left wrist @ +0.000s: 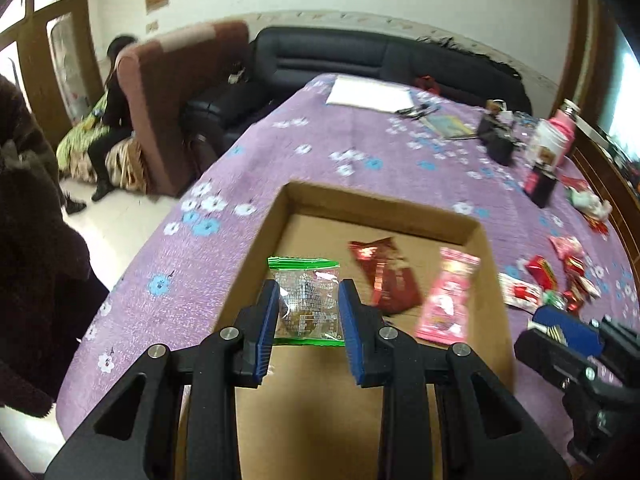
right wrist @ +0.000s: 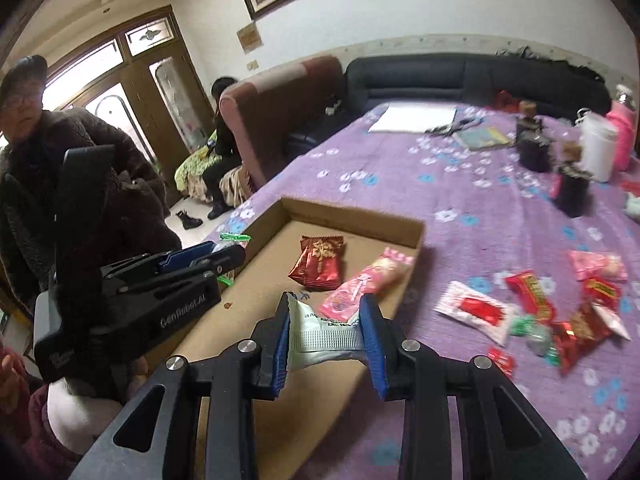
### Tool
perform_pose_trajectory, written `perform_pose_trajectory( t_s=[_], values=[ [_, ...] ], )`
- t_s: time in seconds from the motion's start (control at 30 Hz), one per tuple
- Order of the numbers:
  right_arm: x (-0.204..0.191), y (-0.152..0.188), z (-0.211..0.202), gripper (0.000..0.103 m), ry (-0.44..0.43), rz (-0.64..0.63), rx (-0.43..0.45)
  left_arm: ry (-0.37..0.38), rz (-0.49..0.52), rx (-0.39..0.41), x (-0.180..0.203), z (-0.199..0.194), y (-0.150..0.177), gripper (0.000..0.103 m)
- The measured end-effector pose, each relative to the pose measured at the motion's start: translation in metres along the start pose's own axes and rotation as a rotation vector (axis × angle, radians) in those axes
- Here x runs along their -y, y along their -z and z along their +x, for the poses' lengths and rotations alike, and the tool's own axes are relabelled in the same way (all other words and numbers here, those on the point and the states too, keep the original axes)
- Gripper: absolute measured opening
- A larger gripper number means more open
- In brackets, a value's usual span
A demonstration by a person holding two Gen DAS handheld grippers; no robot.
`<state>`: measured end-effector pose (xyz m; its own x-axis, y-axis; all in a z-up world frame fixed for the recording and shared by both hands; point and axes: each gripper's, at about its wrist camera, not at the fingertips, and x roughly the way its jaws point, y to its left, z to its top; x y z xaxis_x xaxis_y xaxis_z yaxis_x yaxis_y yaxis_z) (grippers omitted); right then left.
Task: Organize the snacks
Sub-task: 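Carry the clear bag and white snack over the cardboard box with both tools, then open both tools to drop the snacks into the box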
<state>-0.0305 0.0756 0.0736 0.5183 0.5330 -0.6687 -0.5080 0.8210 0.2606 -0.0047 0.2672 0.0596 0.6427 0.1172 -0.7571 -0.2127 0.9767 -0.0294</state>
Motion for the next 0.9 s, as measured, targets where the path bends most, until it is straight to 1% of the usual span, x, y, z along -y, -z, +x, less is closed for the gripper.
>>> perform_pose_trajectory(
  t_s=[0.2, 0.37, 0.53, 0.63, 0.67, 0.7, 0.73, 0.77, 0.8, 0.9],
  values=[
    [-0.008, 0.001, 0.034, 0.032, -0.013, -0.007, -0.065, 0.015, -0.013, -0.058, -0.003, 0.023, -0.006, 0.028],
    [-0.017, 0.010, 0.059, 0.032, -0.016, -0.029, -0.120, 0.001, -0.016, -0.086, -0.001, 0.036, -0.008, 0.028],
    [-0.022, 0.014, 0.071, 0.032, -0.009, -0.043, -0.143, -0.014, -0.028, -0.099, -0.003, 0.042, -0.009, 0.029],
    [-0.023, 0.016, 0.072, 0.035, -0.002, -0.056, -0.136, -0.016, -0.029, -0.091, -0.003, 0.040, -0.009, 0.030],
    [-0.023, 0.017, 0.072, 0.035, 0.000, -0.057, -0.133, -0.018, -0.029, -0.089, -0.003, 0.039, -0.009, 0.034],
    [-0.024, 0.017, 0.071, 0.038, -0.003, -0.057, -0.132, -0.020, -0.031, -0.084, -0.003, 0.037, -0.009, 0.043],
    [-0.024, 0.017, 0.070, 0.041, -0.005, -0.057, -0.128, -0.026, -0.032, -0.077, -0.003, 0.035, -0.009, 0.047],
    [-0.025, 0.017, 0.068, 0.046, -0.002, -0.058, -0.122, -0.032, -0.031, -0.068, -0.003, 0.033, -0.010, 0.050],
    [-0.026, 0.016, 0.066, 0.048, 0.000, -0.061, -0.112, -0.038, -0.030, -0.054, -0.003, 0.029, -0.010, 0.050],
    [-0.027, 0.014, 0.057, 0.048, 0.002, -0.070, -0.089, -0.043, -0.035, -0.028, -0.001, 0.018, -0.010, 0.050]
  ],
)
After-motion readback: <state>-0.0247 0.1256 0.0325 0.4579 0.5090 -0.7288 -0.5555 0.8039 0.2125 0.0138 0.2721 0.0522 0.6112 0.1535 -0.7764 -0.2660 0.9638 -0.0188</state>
